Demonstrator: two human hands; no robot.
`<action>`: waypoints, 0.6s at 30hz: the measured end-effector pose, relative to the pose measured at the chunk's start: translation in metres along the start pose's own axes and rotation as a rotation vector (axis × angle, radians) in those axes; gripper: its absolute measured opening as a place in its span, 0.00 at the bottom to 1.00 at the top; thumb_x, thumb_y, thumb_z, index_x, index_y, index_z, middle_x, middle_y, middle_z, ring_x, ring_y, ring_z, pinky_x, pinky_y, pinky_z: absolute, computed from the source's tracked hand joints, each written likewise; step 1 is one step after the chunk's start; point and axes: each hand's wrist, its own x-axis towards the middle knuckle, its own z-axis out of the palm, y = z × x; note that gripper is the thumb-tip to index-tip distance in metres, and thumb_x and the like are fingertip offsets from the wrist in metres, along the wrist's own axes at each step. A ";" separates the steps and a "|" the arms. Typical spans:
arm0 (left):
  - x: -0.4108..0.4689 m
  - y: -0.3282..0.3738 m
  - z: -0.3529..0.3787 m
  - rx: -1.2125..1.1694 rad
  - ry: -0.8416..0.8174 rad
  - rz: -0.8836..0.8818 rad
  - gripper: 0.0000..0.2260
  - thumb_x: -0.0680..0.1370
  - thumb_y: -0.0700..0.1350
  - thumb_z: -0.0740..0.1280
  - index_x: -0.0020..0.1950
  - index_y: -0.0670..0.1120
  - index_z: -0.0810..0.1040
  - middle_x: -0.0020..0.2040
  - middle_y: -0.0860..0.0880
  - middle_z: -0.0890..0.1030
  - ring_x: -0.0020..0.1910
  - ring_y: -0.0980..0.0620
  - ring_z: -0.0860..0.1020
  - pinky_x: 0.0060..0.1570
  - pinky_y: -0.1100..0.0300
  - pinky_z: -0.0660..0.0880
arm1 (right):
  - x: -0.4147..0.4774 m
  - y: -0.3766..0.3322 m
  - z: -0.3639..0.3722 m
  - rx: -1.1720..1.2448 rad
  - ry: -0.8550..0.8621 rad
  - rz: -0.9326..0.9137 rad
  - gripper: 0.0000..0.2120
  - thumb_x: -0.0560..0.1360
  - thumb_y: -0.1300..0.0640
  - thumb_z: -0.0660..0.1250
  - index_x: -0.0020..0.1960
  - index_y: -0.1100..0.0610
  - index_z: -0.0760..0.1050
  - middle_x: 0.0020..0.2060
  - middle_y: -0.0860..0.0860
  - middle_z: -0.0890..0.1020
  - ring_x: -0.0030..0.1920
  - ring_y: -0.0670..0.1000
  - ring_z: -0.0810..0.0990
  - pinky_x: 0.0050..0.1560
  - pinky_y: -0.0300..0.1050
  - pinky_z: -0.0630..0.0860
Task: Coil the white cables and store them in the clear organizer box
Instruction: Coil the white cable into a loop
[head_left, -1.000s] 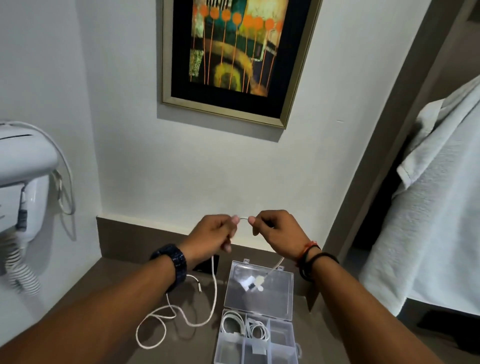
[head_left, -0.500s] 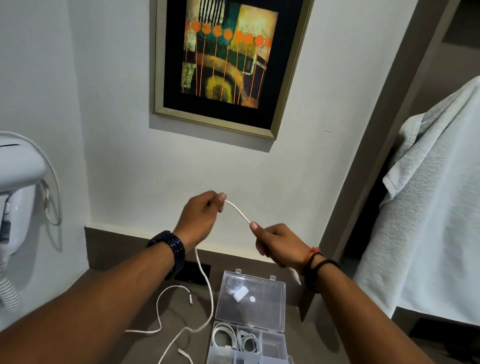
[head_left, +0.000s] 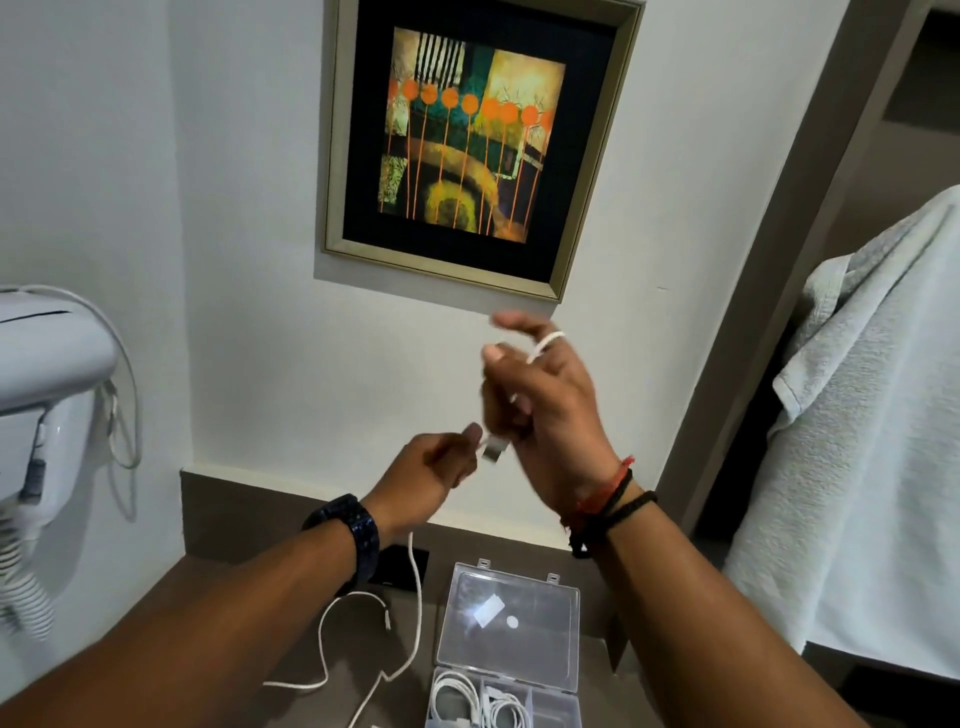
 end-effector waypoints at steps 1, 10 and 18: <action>-0.002 0.001 -0.001 0.040 -0.011 0.000 0.21 0.79 0.54 0.57 0.30 0.44 0.64 0.22 0.55 0.63 0.23 0.56 0.59 0.25 0.69 0.58 | 0.004 0.002 -0.005 -0.119 0.152 -0.106 0.13 0.74 0.64 0.63 0.56 0.54 0.67 0.27 0.45 0.70 0.26 0.43 0.69 0.27 0.36 0.70; 0.005 0.012 -0.020 0.384 0.145 0.231 0.24 0.79 0.54 0.58 0.25 0.47 0.61 0.23 0.51 0.61 0.24 0.52 0.60 0.31 0.55 0.60 | -0.013 0.035 -0.034 -1.559 -0.069 0.353 0.29 0.78 0.37 0.42 0.34 0.55 0.70 0.39 0.58 0.82 0.40 0.59 0.79 0.42 0.49 0.70; 0.019 0.022 -0.016 -0.056 0.170 0.037 0.24 0.80 0.48 0.59 0.24 0.42 0.68 0.23 0.47 0.68 0.26 0.51 0.65 0.30 0.58 0.63 | -0.005 -0.009 0.003 0.228 -0.285 0.354 0.12 0.74 0.52 0.58 0.35 0.57 0.68 0.24 0.46 0.65 0.25 0.45 0.61 0.26 0.36 0.59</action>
